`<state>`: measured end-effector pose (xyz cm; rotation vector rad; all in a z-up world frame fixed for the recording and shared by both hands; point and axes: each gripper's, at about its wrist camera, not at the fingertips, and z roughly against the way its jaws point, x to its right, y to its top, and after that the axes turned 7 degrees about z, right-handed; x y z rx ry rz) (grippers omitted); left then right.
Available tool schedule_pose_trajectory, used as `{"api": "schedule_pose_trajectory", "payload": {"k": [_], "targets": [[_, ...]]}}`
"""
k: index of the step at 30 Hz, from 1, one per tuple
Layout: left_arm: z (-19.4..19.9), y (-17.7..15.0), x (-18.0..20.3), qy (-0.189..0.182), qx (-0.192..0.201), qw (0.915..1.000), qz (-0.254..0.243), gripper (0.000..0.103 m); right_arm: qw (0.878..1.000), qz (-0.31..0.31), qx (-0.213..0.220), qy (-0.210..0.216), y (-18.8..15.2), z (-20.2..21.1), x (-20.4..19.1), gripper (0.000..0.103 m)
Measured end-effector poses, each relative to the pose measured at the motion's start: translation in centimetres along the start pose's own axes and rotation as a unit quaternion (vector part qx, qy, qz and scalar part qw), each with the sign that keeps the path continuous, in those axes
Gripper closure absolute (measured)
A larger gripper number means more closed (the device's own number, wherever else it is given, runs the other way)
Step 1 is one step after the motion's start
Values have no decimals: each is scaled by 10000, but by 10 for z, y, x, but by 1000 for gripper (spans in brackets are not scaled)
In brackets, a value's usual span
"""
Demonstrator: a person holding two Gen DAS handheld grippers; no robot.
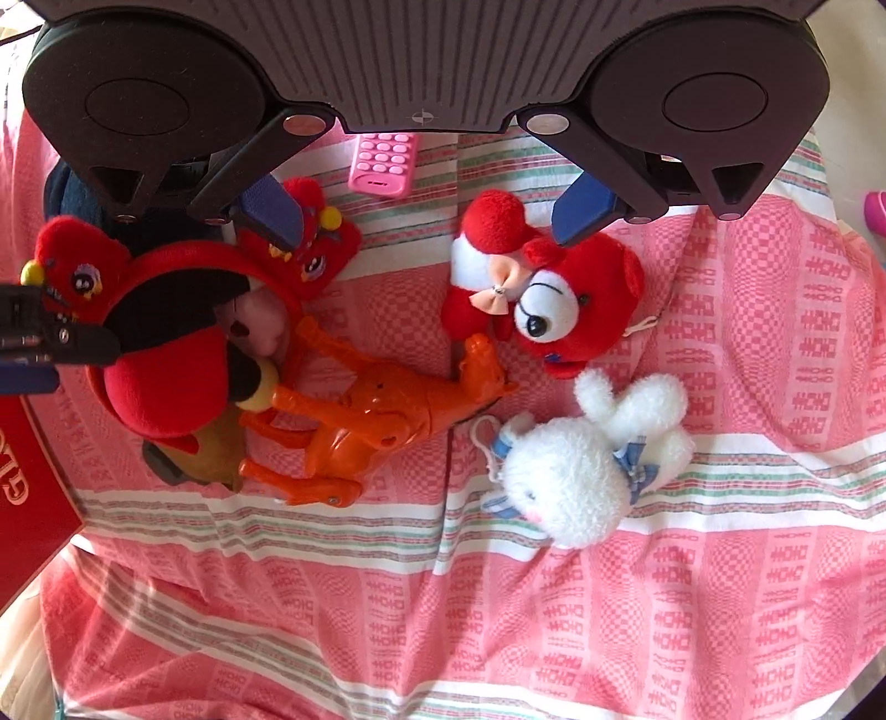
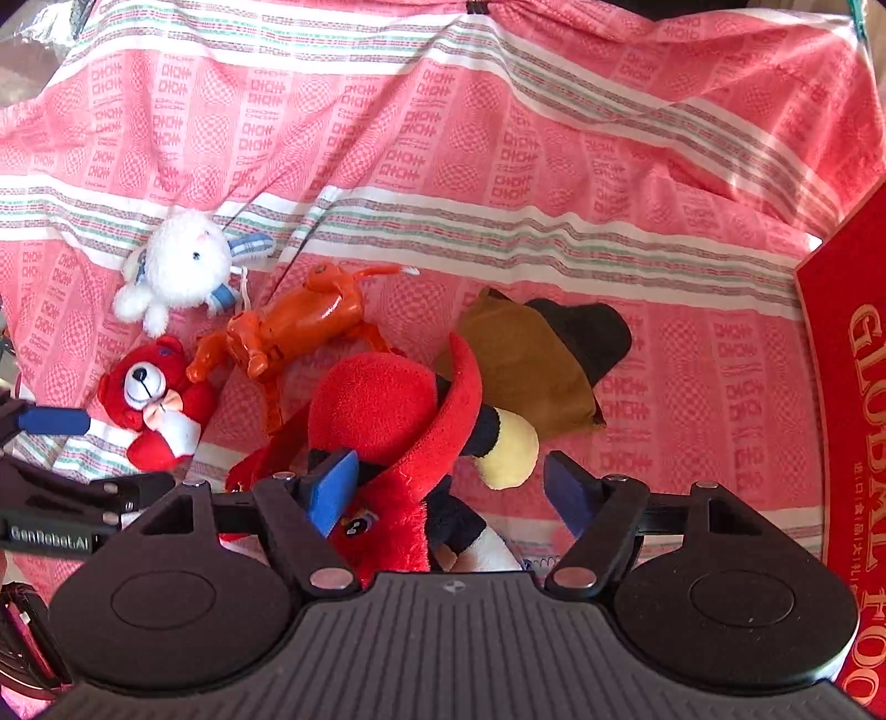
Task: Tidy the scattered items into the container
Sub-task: 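Move both grippers toward the red plush headband on the Mickey plush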
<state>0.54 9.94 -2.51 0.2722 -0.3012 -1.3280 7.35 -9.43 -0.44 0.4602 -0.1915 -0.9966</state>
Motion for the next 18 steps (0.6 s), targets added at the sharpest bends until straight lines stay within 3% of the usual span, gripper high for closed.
{"api": "schedule_pose_trajectory", "payload": {"k": [7,10,11,18], "targets": [[-19,0,41,-211,-118,9988,-416,3,9987,-444,65,260,-39,14,27,26],[-39,-5,55,-274,-416,9972,-550,10,9976,-598,132,333,-46,15,35,26],[-45,-7,59,-324,-544,9965,-544,15,9973,-626,152,347,-48,16,37,26],[-70,-6,70,-374,-775,9958,-298,17,9962,-675,225,492,-56,16,46,26]]}}
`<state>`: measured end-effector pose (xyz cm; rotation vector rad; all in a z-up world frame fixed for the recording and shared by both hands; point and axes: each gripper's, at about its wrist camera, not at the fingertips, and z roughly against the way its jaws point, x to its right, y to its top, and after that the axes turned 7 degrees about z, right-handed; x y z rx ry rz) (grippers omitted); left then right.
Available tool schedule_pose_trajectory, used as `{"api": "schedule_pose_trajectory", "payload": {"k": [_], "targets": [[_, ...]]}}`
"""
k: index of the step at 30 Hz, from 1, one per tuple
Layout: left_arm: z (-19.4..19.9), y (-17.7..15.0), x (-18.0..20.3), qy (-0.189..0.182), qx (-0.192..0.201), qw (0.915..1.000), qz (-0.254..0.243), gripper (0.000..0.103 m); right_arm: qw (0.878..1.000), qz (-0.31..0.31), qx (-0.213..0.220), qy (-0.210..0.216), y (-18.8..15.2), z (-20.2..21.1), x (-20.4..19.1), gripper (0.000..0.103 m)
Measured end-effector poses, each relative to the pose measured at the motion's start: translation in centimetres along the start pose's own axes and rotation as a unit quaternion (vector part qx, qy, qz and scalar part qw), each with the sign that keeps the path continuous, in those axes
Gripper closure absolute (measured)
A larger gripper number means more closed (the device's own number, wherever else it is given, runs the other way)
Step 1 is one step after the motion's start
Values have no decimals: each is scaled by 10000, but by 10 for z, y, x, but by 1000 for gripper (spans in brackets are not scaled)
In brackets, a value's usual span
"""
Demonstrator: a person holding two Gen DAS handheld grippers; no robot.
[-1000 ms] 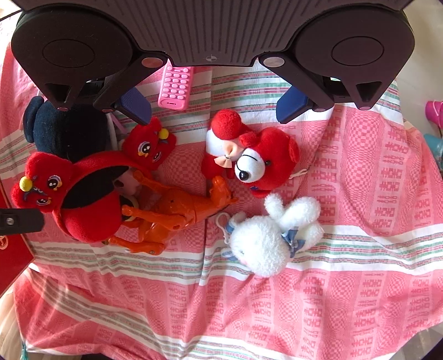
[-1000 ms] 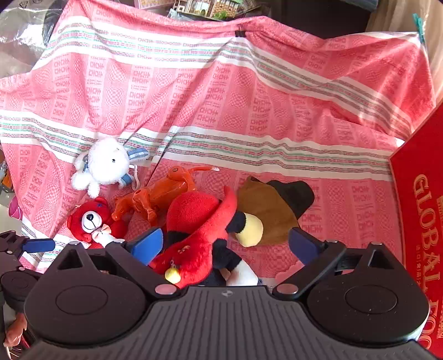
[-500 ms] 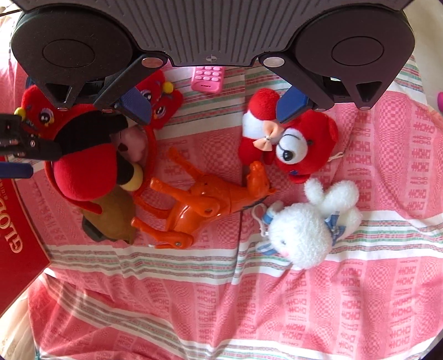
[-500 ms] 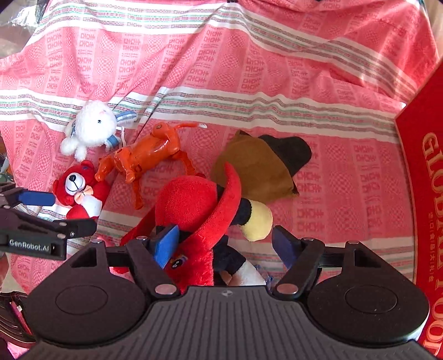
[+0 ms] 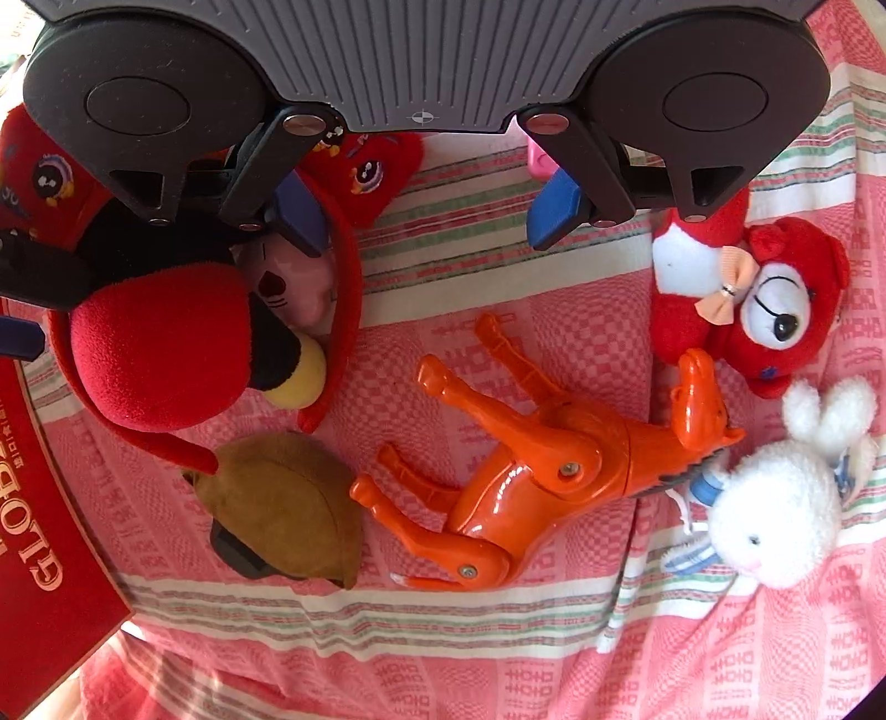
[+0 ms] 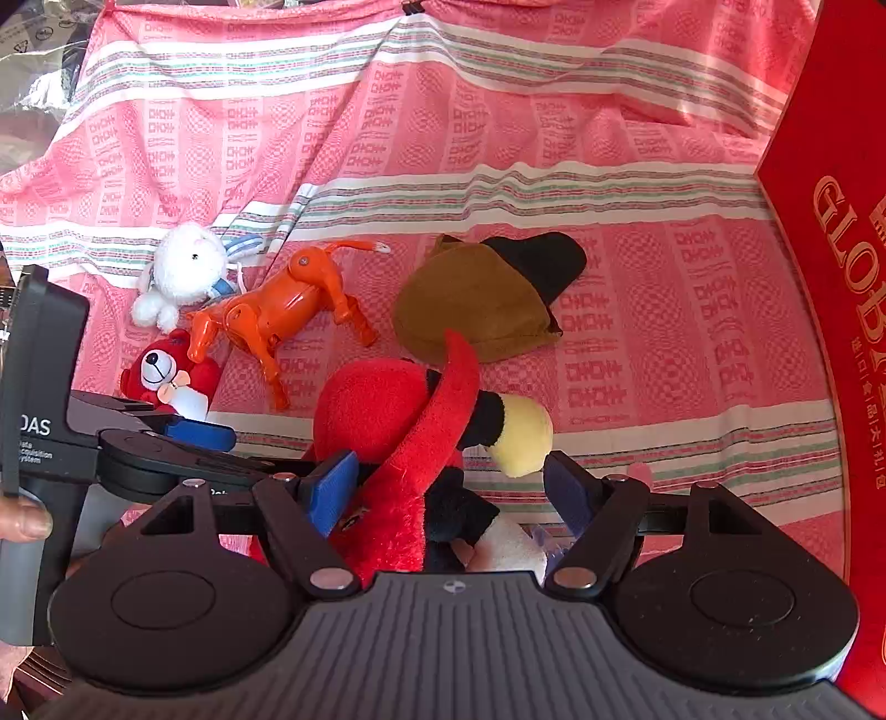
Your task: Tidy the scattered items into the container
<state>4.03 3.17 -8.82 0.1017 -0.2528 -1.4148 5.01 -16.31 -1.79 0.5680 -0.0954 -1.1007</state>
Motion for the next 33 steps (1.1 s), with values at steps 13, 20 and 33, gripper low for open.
{"api": "schedule_pose_trajectory", "payload": {"k": [13,20,33], "targets": [[-13,-9,40,-38,-231,9979,-601,94,9991,-181,56,367,-9,5,11,41],[-6,-16,28,-72,-203,9982,-552,87,9983,-127,74,562,-11,7,4,56],[12,-27,37,230,46,9971,-722,93,9983,-94,90,567,-13,9,-8,68]]}}
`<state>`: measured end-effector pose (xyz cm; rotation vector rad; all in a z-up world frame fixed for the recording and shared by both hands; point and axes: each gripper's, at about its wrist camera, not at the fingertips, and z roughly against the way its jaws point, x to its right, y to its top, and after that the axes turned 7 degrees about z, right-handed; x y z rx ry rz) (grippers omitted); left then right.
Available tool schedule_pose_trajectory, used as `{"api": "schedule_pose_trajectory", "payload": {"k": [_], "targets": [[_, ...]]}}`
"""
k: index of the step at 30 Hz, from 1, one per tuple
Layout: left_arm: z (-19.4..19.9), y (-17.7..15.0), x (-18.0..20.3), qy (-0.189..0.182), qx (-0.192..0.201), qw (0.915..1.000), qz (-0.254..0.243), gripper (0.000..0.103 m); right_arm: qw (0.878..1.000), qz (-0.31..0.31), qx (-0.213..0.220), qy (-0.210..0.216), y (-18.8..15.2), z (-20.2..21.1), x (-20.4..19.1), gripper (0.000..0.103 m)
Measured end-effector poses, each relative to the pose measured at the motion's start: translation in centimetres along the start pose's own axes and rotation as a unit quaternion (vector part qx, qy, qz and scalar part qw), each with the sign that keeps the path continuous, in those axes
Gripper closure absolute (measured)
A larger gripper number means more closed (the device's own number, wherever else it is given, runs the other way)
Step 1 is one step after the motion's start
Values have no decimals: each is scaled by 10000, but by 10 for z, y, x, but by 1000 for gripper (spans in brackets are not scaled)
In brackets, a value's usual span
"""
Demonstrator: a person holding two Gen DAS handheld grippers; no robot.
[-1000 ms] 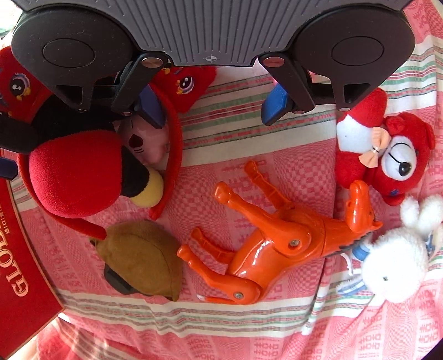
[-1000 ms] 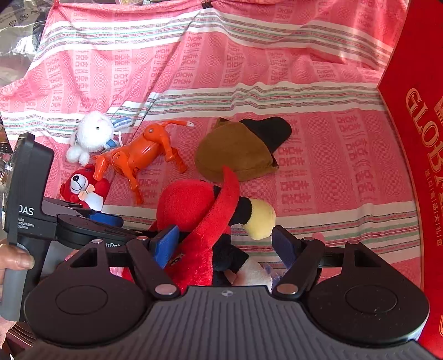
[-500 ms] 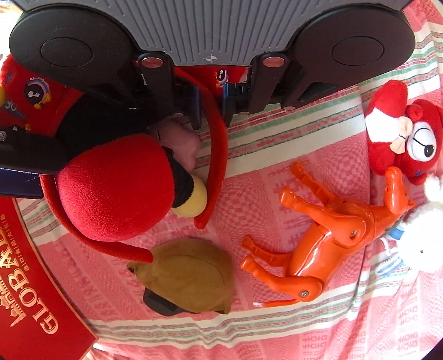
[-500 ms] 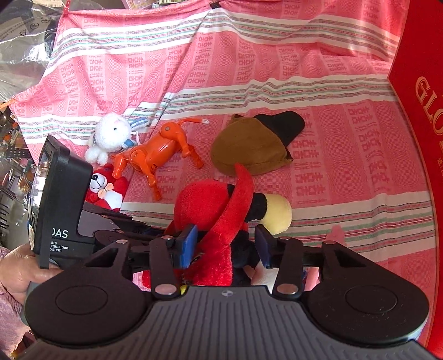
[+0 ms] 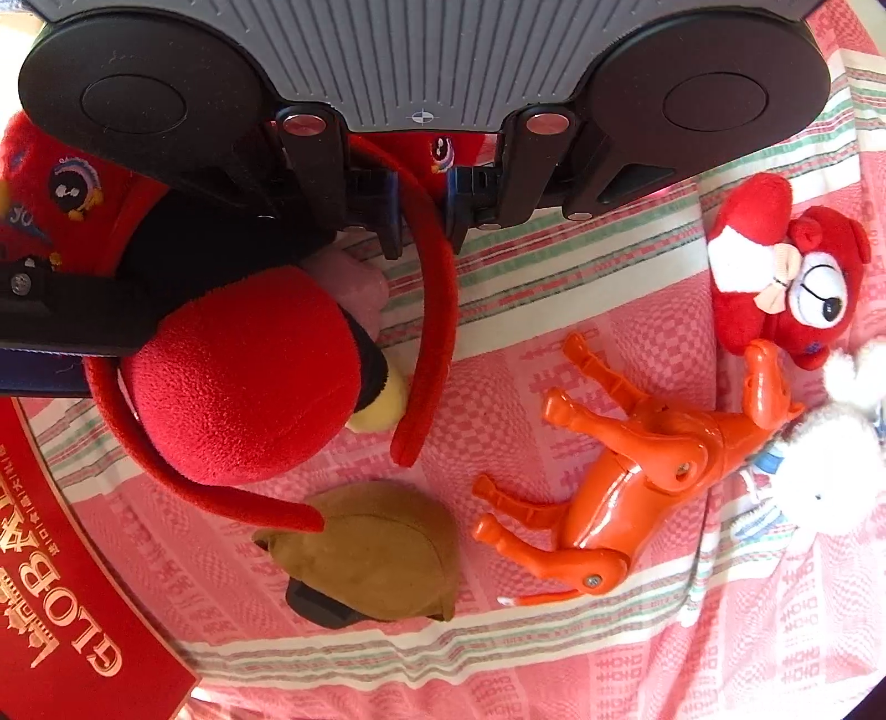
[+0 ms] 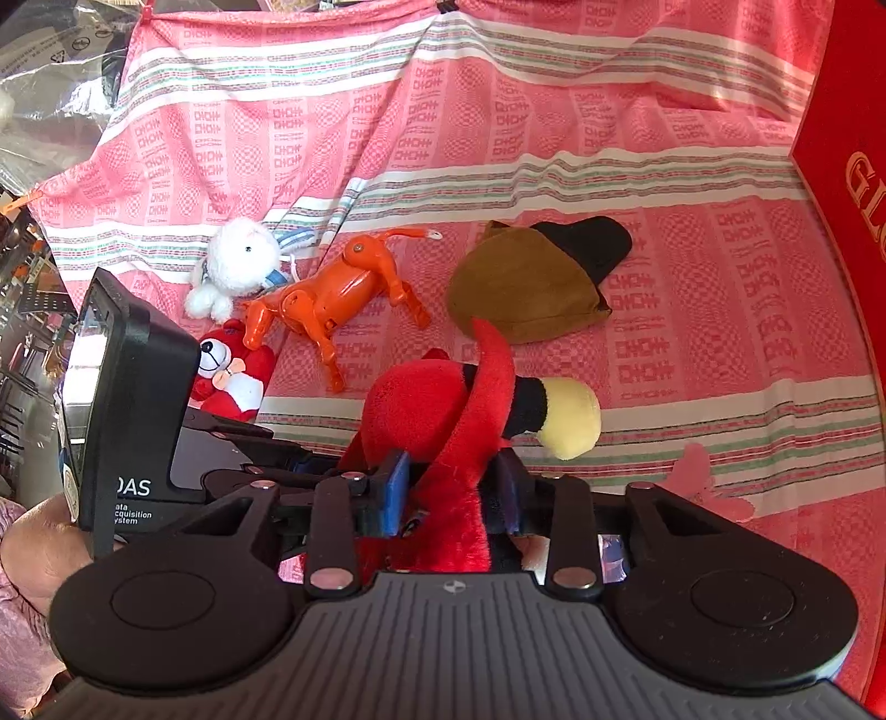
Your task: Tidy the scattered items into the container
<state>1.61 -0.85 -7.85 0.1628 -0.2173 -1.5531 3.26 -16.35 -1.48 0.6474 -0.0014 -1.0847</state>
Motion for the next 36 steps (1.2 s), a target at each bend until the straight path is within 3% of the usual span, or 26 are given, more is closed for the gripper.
{"api": "schedule_pose_trajectory", "payload": {"k": [9,17,22,27,32,36], "targets": [[45,-2,-25,-163,363,9990,183,94,9998,33,200,32,0,12,-12,81],[47,-11,-19,-526,351,9980,16,94,9995,-162,75,-247,-5,5,-11,81],[45,-15,-10,-555,383,9974,-250,93,9980,-169,267,-548,-10,8,-14,87],[56,-14,-10,-716,535,9954,-336,93,9963,-528,431,-529,-14,19,-7,87],[62,-13,0,-426,662,9945,-685,92,9939,-786,392,-664,-21,21,-2,86],[57,-14,2,-409,611,9945,-740,93,9924,-861,388,-788,-27,23,-2,85]]}}
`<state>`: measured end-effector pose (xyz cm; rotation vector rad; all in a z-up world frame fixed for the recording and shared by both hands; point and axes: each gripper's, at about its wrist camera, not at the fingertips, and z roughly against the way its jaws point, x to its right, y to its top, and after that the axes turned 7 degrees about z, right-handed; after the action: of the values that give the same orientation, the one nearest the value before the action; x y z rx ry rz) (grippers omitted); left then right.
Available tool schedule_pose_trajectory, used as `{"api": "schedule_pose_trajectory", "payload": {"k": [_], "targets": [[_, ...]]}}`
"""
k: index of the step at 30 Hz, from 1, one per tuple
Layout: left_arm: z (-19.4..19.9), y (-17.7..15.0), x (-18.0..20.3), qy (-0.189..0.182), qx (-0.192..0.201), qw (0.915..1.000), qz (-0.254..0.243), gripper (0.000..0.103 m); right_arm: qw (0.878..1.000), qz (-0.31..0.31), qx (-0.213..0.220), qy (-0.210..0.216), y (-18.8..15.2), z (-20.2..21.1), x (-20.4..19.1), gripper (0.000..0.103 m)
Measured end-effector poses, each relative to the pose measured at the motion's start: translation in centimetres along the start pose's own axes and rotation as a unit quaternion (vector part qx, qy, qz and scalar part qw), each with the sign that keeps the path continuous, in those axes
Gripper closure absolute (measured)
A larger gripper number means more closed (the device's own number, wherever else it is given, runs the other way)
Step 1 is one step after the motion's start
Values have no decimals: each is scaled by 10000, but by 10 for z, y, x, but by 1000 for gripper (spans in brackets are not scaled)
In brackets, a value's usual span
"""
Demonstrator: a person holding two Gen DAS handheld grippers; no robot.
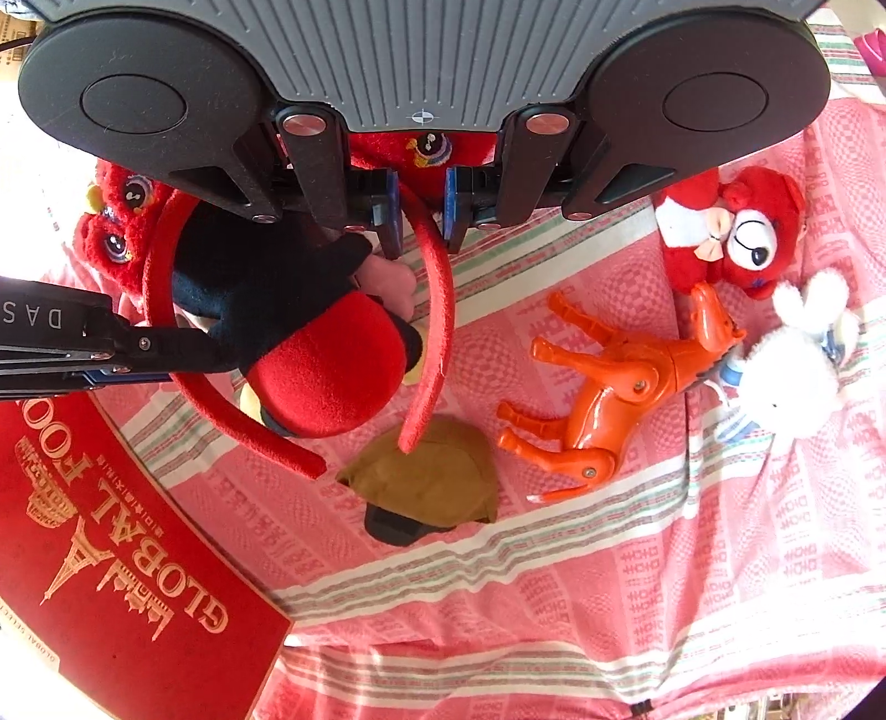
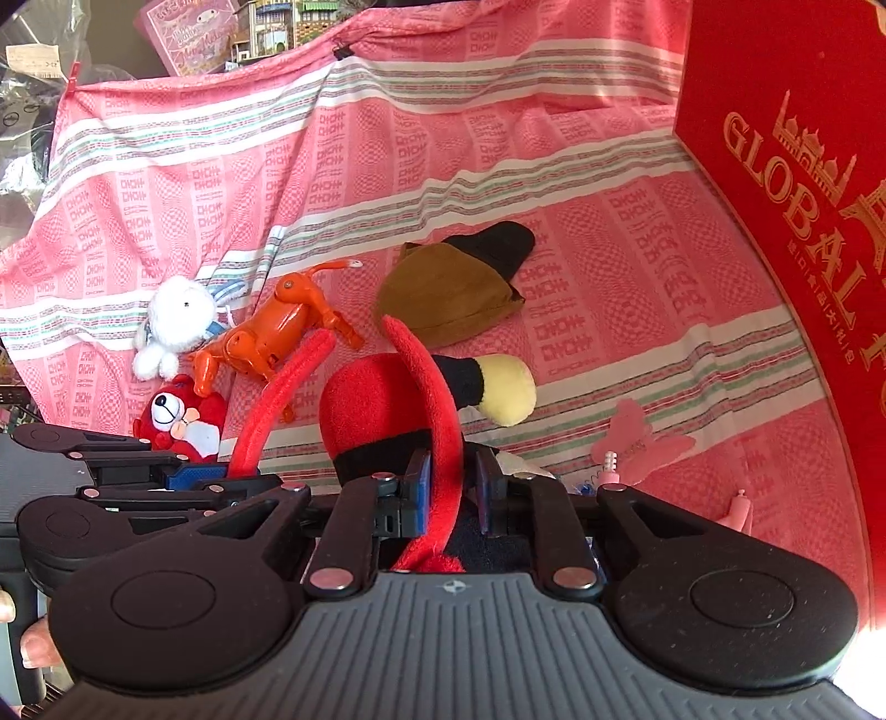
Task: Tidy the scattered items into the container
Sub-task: 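Lift the red headband off the Mickey plush with both grippers, then carry the headband into the red GLOBAL FOOD box and open both grippers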
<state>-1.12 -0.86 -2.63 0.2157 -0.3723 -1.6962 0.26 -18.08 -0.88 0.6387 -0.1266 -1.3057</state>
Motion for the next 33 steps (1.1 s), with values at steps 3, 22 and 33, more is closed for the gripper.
{"api": "schedule_pose_trajectory", "payload": {"k": [3,22,33], "targets": [[0,-1,1,-36,31,10000,-25,93,9999,86,40,-92,-3,2,-4,91],[22,3,7,-168,413,9986,-281,90,9988,347,197,-279,21,18,-10,94],[59,49,25,-135,659,9977,8,88,9932,974,638,46,70,48,3,94]]}}
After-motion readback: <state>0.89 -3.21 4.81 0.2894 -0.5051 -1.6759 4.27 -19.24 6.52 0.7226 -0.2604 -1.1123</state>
